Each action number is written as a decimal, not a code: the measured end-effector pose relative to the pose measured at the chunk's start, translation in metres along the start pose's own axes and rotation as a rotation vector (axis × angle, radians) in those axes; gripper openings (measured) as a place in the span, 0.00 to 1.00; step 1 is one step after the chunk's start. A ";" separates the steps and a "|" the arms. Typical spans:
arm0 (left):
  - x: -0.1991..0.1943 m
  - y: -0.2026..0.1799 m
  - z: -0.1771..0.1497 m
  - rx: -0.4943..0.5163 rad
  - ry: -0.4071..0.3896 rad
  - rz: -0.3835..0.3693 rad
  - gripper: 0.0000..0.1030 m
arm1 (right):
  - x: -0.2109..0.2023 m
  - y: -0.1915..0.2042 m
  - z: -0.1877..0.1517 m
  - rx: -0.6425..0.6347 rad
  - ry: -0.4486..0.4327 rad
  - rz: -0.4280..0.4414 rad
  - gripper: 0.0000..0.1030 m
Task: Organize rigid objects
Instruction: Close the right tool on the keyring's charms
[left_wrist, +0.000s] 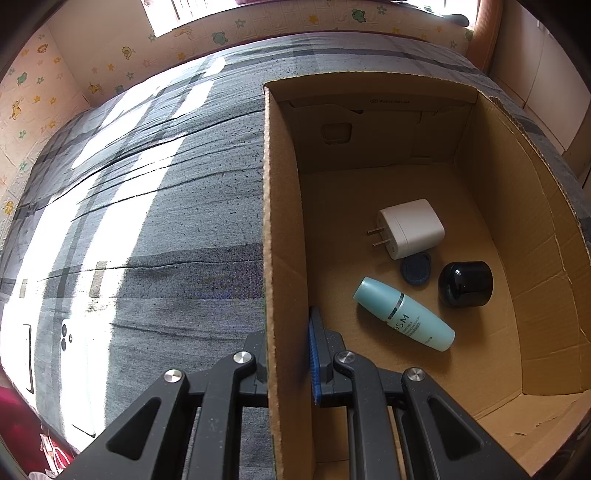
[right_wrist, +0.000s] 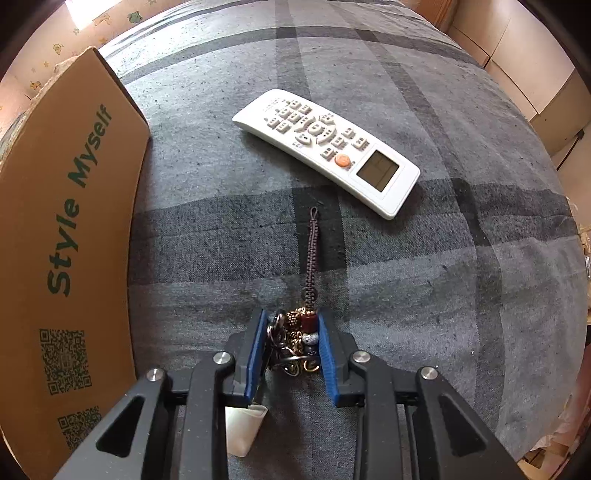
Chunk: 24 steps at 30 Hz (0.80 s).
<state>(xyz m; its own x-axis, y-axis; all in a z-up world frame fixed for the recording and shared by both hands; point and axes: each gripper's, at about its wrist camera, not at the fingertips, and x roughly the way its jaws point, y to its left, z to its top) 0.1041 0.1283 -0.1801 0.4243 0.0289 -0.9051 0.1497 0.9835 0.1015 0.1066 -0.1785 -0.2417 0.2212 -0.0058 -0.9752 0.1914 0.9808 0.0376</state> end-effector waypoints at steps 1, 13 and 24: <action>0.000 0.000 0.000 0.000 0.000 0.000 0.14 | -0.002 -0.002 0.000 -0.003 -0.003 0.002 0.28; 0.001 0.000 -0.001 0.000 0.000 0.001 0.14 | -0.038 -0.008 0.000 -0.022 -0.042 -0.001 0.27; 0.001 0.000 0.000 0.000 0.000 0.001 0.14 | -0.068 -0.002 0.005 -0.052 -0.087 0.004 0.27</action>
<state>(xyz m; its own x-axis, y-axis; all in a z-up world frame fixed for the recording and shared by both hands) 0.1042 0.1286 -0.1813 0.4242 0.0298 -0.9051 0.1492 0.9835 0.1023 0.0960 -0.1812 -0.1739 0.3041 -0.0167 -0.9525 0.1408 0.9897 0.0276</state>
